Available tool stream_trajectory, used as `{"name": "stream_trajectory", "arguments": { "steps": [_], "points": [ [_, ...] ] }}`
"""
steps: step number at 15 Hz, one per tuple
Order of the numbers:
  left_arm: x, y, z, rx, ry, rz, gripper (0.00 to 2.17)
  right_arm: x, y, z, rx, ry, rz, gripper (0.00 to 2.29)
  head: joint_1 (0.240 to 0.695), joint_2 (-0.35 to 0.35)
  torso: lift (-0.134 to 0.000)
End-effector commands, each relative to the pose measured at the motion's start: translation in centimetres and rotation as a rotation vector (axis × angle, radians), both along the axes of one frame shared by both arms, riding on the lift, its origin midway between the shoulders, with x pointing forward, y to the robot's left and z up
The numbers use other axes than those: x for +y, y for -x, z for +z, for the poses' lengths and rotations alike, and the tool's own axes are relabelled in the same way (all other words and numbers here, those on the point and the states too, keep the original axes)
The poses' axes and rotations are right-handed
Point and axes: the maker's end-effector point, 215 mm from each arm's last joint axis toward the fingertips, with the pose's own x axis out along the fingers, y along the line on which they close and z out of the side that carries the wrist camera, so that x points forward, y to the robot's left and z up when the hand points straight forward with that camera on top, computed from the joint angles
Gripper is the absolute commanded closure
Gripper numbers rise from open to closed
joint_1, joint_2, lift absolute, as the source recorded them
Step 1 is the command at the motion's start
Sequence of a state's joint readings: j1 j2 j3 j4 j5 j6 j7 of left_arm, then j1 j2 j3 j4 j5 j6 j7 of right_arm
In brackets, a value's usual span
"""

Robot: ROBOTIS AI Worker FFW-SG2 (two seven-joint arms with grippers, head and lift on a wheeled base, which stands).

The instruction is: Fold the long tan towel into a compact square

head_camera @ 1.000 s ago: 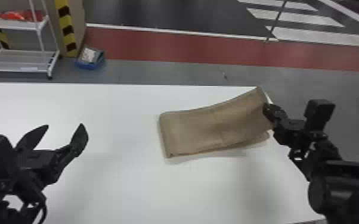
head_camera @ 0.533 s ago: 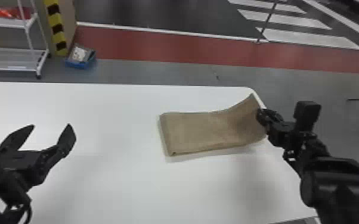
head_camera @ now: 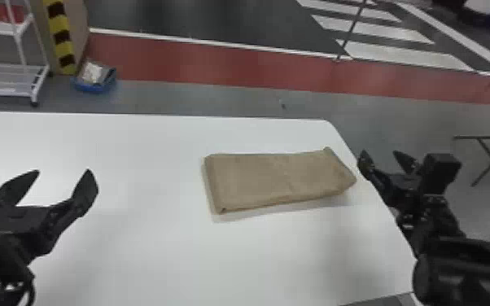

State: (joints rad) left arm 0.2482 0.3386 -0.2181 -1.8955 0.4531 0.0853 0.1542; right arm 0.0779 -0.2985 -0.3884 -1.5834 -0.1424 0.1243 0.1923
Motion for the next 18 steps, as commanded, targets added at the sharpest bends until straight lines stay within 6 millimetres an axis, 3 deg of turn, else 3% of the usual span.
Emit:
{"name": "stream_trajectory", "arguments": {
  "steps": [1, 4, 5, 7, 10, 12, 18],
  "points": [
    [-5.1, 0.1, 0.6, -0.012, 0.01, -0.066, 0.12, -0.2, 2.9, 2.4, -0.08, 0.004, 0.004, 0.06, 0.695, -0.324, -0.123],
    [-11.7, -0.6, 1.8, -0.034, 0.031, -0.135, 0.15, 1.0, 6.0, 2.6, -0.128, -0.008, 0.003, 0.09, 0.695, -0.35, -0.123],
    [-13.2, -0.9, 1.4, -0.027, 0.03, -0.14, 0.17, 1.6, 6.7, 2.5, -0.136, -0.014, 0.009, 0.09, 0.695, -0.35, -0.123],
    [-16.4, -2.0, 0.0, -0.004, 0.003, -0.14, 0.24, 2.8, 7.9, 1.9, -0.13, -0.024, 0.016, 0.1, 0.695, -0.35, -0.123],
    [-20.6, -2.6, -3.2, 0.064, -0.03, -0.164, 0.28, 3.1, 8.1, 1.3, -0.124, -0.038, 0.017, 0.11, 0.695, -0.35, -0.123],
    [-22.6, -3.3, -6.2, 0.142, -0.063, -0.178, 0.28, 3.4, 8.0, 1.1, -0.123, -0.04, 0.023, 0.12, 0.695, -0.35, -0.123],
    [-27.4, -4.5, -8.2, 0.185, -0.102, -0.244, 0.28, 3.4, 7.5, 0.0, -0.128, -0.048, 0.043, 0.13, 0.695, -0.35, -0.123]
  ]
}}
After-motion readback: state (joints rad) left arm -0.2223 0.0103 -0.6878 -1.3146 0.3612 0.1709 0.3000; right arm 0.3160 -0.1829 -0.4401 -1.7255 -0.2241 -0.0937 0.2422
